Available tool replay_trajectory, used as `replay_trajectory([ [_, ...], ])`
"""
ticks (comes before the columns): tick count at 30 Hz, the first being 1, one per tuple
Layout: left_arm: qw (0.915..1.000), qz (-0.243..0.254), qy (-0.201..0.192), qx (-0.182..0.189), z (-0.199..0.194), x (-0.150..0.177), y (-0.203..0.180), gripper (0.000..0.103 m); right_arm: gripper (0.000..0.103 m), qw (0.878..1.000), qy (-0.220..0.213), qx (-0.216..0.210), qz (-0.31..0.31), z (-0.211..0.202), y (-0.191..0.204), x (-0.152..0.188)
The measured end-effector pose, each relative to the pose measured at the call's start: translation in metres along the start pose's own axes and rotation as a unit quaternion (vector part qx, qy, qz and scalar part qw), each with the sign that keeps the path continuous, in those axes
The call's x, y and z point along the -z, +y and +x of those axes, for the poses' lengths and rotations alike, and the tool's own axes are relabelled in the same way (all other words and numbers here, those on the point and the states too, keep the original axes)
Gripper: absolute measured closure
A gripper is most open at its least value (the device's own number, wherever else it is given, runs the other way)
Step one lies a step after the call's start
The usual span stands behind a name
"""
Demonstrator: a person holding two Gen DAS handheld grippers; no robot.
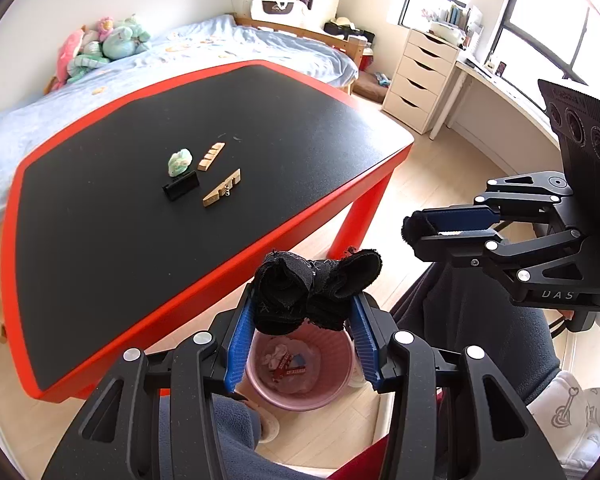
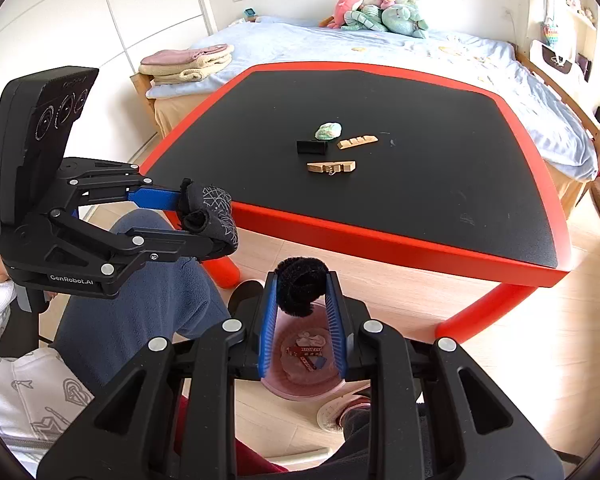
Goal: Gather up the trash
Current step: 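Carry the black sock and black ring over the wastebasket and release both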
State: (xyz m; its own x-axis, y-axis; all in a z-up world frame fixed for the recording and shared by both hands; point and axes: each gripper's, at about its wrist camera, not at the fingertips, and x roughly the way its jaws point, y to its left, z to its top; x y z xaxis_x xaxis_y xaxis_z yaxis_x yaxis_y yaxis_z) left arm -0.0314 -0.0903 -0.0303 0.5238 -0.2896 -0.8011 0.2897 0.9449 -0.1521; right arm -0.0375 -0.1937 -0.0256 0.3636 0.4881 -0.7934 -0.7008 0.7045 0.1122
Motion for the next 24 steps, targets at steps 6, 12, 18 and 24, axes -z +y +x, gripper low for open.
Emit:
replay_trajectory([
  [6, 1.0000, 0.001, 0.001, 0.001, -0.001, 0.008, -0.005, 0.058, 0.080, 1.000, -0.003, -0.002, 0.003, -0.003, 0.003, 0.007],
  [12, 1.0000, 0.001, 0.000, 0.002, -0.003, 0.011, -0.008, 0.058, 0.079, 1.000, -0.003, -0.007, 0.002, -0.003, 0.005, 0.008],
  [18, 1.0000, 0.006, -0.003, -0.001, -0.005, 0.013, -0.012, 0.032, 0.030, 1.000, -0.008, -0.001, 0.008, -0.002, 0.001, 0.011],
  [24, 0.9993, -0.014, -0.015, -0.031, -0.009, 0.013, -0.002, 0.011, 0.011, 1.000, -0.004, 0.011, 0.022, 0.002, -0.004, 0.013],
])
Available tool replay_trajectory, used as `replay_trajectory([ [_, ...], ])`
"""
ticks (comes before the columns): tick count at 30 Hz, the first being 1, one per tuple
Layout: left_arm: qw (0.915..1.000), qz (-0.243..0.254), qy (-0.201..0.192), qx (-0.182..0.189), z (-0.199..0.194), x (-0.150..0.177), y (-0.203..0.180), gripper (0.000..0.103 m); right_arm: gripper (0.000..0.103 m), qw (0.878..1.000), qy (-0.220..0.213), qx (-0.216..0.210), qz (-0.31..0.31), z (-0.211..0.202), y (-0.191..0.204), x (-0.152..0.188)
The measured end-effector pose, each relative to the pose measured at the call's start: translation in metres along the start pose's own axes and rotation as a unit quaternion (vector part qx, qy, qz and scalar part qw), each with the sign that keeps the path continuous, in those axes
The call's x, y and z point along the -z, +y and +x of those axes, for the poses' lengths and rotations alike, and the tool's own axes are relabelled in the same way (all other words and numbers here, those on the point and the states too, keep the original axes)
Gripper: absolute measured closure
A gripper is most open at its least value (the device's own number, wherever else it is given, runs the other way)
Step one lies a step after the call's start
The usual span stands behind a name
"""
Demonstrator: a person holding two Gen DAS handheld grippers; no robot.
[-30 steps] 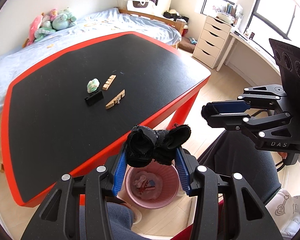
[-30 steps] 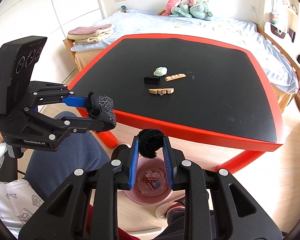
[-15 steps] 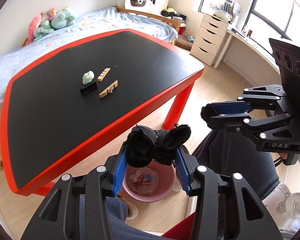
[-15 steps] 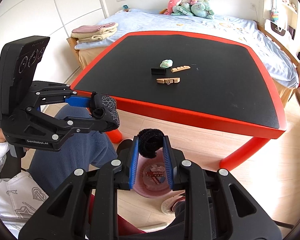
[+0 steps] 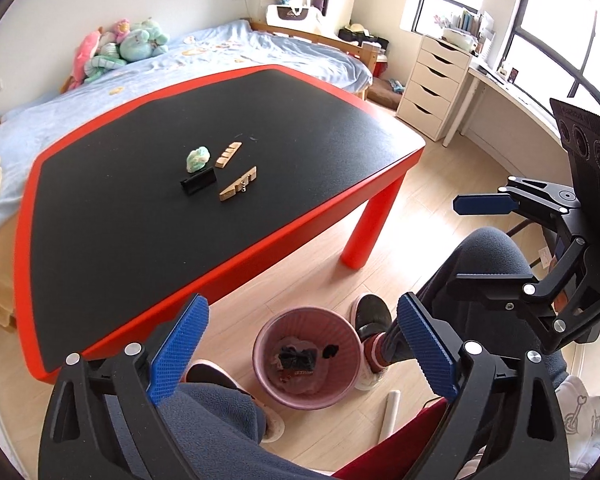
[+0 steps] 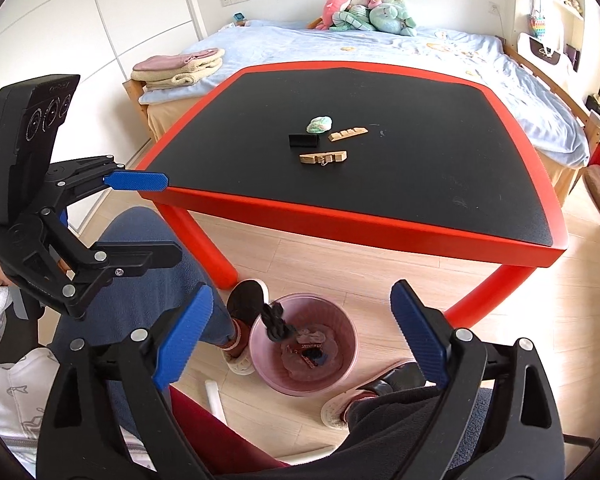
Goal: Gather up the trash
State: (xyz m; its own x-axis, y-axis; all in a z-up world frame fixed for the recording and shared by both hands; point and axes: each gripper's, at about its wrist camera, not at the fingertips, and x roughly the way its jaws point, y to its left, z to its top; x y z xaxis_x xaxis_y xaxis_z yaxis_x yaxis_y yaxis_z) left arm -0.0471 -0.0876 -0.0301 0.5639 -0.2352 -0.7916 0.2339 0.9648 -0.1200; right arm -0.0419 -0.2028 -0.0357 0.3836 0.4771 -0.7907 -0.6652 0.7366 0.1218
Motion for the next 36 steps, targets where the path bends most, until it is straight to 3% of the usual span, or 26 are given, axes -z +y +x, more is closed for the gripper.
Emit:
replay_trajectory([
  [22, 0.9995, -0.030, -0.003, -0.010, -0.005, -0.004, 0.016, 0.008, 0.006, 1.000, -0.001, -0.011, 0.002, 0.001, 0.001, -0.008],
  [36, 0.9985, -0.050, -0.011, -0.018, -0.007, -0.022, 0.036, 0.008, 0.005, 1.000, -0.005, -0.012, -0.015, 0.007, 0.000, -0.035],
])
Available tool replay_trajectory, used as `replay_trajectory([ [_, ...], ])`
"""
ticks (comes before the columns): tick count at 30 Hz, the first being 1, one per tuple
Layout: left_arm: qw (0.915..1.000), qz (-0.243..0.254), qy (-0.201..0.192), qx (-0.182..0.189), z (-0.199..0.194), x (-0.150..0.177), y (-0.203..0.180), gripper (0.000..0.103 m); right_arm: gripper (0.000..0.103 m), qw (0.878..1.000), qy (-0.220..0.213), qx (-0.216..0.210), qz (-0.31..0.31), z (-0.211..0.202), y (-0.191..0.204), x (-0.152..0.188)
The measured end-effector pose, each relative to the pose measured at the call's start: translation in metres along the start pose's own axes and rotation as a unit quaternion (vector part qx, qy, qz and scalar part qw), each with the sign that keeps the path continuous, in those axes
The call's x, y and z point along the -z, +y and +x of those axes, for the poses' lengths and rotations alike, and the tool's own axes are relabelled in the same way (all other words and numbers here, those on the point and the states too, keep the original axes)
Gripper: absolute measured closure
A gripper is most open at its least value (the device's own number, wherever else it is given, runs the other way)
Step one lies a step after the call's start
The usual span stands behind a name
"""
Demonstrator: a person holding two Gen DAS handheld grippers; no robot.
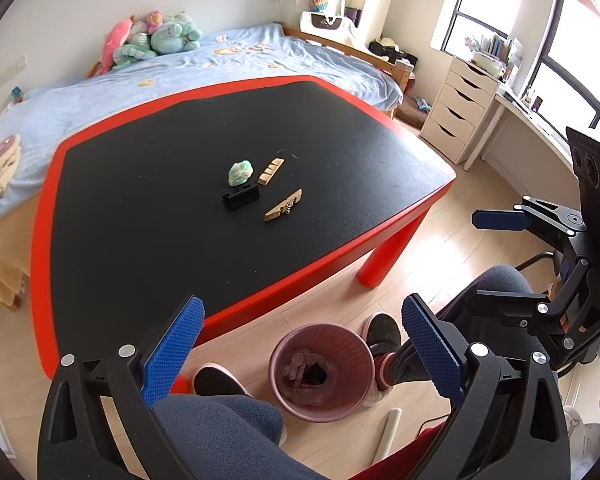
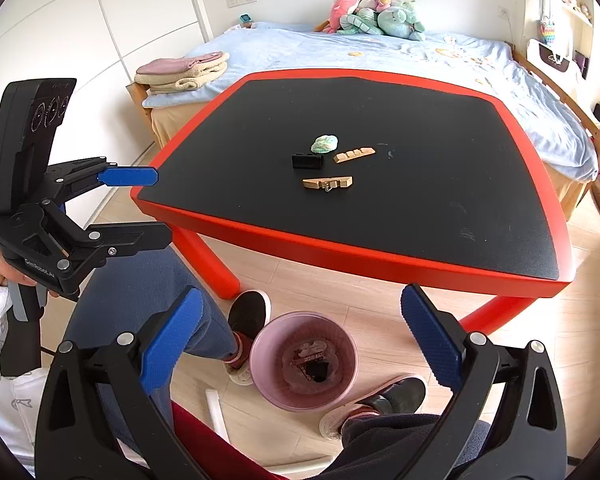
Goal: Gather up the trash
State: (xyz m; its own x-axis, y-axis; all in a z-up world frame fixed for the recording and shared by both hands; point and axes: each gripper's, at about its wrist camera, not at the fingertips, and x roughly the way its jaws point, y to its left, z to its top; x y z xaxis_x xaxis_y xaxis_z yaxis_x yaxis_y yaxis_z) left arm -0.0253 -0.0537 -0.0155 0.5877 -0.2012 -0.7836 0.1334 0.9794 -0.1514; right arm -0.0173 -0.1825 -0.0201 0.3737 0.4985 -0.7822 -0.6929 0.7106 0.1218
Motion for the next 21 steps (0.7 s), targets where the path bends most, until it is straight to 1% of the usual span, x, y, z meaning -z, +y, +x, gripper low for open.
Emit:
replay_trajectory([
  [12, 0.9996, -0.025, 0.002, -0.016, 0.017, -0.030, 0.020, 0.008, 0.005, 1.000, 0.006, -0.001, -0.012, 0.026, -0.008, -0.032],
  [21, 0.9977, -0.059, 0.019, -0.027, 0.048, -0.051, 0.037, 0.008, 0.005, 1.000, 0.019, 0.001, -0.007, 0.058, -0.021, -0.049],
])
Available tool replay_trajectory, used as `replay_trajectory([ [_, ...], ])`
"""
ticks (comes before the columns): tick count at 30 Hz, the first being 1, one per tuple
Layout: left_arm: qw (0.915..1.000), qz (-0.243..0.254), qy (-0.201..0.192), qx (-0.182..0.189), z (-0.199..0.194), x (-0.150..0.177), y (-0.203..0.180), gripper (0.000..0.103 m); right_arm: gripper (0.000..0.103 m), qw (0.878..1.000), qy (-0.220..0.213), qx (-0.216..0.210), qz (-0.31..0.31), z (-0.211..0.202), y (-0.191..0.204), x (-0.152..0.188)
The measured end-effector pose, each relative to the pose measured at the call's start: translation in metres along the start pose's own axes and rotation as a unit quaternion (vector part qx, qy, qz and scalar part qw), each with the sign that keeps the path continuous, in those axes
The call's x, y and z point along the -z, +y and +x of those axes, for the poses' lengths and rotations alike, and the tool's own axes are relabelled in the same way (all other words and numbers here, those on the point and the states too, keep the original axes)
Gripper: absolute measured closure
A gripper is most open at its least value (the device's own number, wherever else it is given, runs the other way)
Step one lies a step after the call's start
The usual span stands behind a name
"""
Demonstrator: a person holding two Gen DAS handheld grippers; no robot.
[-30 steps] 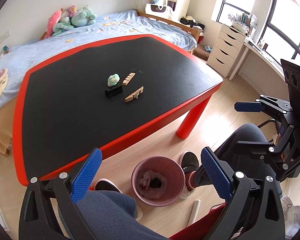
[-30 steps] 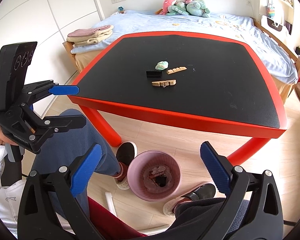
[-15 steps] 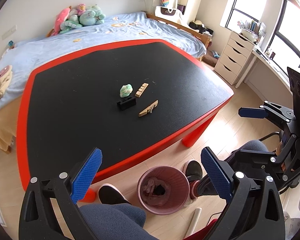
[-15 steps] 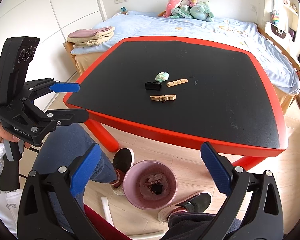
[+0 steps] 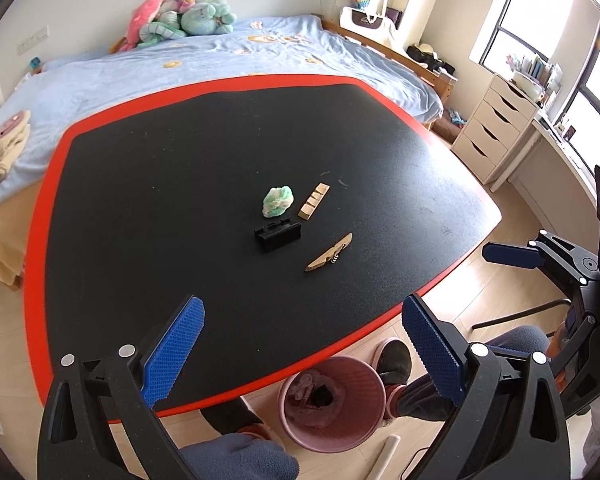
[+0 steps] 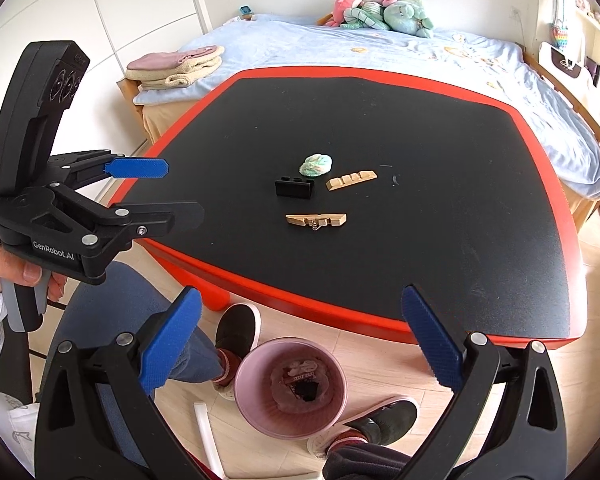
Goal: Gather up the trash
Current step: 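Grasp the black holder with the left tool while the right tool grasps a wooden clothespin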
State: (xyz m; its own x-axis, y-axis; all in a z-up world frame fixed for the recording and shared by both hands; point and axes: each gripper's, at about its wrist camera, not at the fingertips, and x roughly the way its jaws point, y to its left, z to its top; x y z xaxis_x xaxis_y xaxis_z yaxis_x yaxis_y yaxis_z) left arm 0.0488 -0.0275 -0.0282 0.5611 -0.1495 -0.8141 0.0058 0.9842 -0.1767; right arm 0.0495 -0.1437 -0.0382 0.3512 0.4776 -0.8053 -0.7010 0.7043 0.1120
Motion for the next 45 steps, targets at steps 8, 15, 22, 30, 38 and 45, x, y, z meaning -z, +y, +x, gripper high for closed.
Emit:
replay_trajectory([
  [8, 0.9996, -0.018, 0.022, -0.007, 0.038, -0.014, 0.006, 0.008, 0.005, 1.000, 0.017, -0.002, 0.008, 0.032, -0.012, -0.008],
  [15, 0.9979, -0.045, 0.040, -0.022, 0.069, -0.023, 0.015, 0.008, 0.005, 1.000, 0.028, -0.002, 0.014, 0.050, -0.025, -0.009],
  [22, 0.9962, -0.061, 0.048, -0.039, 0.092, -0.028, 0.018, 0.008, 0.005, 0.999, 0.035, -0.005, 0.017, 0.066, -0.033, -0.010],
  [30, 0.9951, -0.066, 0.043, -0.059, 0.107, -0.035, 0.018, 0.017, 0.005, 0.999, 0.036, -0.011, 0.021, 0.074, -0.040, -0.010],
  [38, 0.9942, -0.067, 0.032, -0.078, 0.107, -0.040, 0.017, 0.045, 0.005, 0.999, 0.037, -0.017, 0.019, 0.080, -0.040, -0.014],
  [45, 0.9954, -0.060, 0.032, -0.067, 0.109, -0.045, 0.017, 0.059, 0.005, 0.999, 0.037, -0.018, 0.016, 0.086, -0.038, -0.016],
])
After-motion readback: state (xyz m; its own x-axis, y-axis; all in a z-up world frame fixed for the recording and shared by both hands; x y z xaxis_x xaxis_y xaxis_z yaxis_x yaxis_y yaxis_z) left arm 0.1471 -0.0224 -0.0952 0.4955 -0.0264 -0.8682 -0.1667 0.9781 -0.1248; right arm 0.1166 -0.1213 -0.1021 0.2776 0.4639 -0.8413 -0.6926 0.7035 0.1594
